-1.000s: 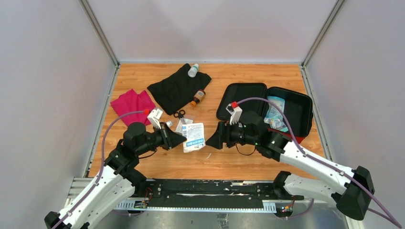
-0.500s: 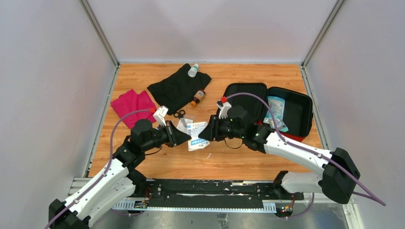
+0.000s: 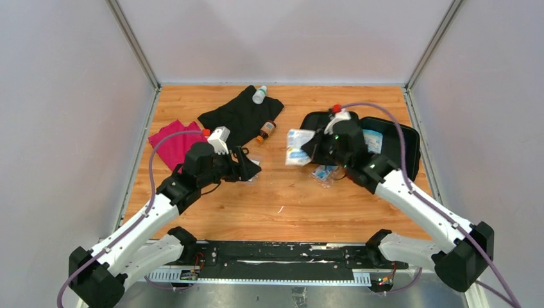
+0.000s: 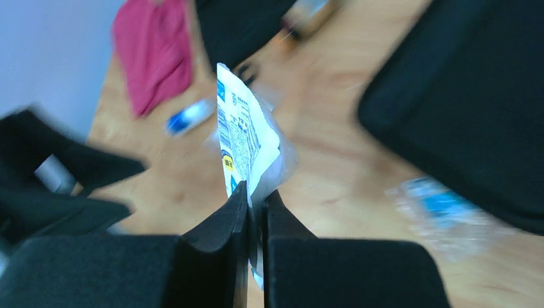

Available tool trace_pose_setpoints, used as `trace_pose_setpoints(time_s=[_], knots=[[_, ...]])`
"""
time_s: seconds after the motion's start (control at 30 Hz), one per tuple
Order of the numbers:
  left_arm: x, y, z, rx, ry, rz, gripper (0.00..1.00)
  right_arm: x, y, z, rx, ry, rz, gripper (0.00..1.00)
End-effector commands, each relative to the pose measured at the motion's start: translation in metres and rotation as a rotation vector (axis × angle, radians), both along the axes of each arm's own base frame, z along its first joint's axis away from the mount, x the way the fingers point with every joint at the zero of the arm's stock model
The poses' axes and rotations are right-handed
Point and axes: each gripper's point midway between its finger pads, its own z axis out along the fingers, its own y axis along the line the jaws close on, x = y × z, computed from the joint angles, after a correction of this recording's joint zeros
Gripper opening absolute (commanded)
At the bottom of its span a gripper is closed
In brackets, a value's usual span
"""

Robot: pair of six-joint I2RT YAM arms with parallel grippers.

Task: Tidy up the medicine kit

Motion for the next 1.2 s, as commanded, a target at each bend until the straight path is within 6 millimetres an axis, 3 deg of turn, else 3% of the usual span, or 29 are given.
trace_pose_setpoints(time_s=[0.0, 0.1, 0.2, 0.33, 0.4, 0.6, 0.77, 1.17], knots=[[0.021, 0.024, -0.003, 0.239, -0.069, 0.053, 0.79, 0.037, -0.111, 0.005, -0.254, -0.003, -0.311, 0.00], [0.030, 0.047, -0.004, 0.386, -0.079, 0.106, 0.85, 0.053, -0.191, 0.013, -0.427, 0.040, -0.520, 0.00], [0.037, 0.068, 0.001, 0.505, -0.116, 0.156, 0.88, 0.062, -0.244, 0.018, -0.620, 0.093, -0.636, 0.00], [0.044, 0.089, 0.004, 0.609, -0.151, 0.217, 0.90, 0.074, -0.290, 0.007, -0.874, 0.224, -0.691, 0.00], [0.043, 0.090, 0.004, 0.614, -0.148, 0.219, 0.91, 0.079, -0.308, 0.000, -1.007, 0.305, -0.701, 0.00], [0.044, 0.091, 0.002, 0.611, -0.132, 0.223, 0.91, 0.094, -0.345, -0.014, -1.364, 0.473, -0.716, 0.00], [0.044, 0.095, 0.002, 0.599, -0.130, 0.232, 0.91, 0.106, -0.367, -0.029, -1.561, 0.550, -0.721, 0.00], [0.042, 0.089, 0.003, 0.566, -0.130, 0.204, 0.92, 0.127, -0.393, -0.080, -1.627, 0.675, -0.704, 0.01]])
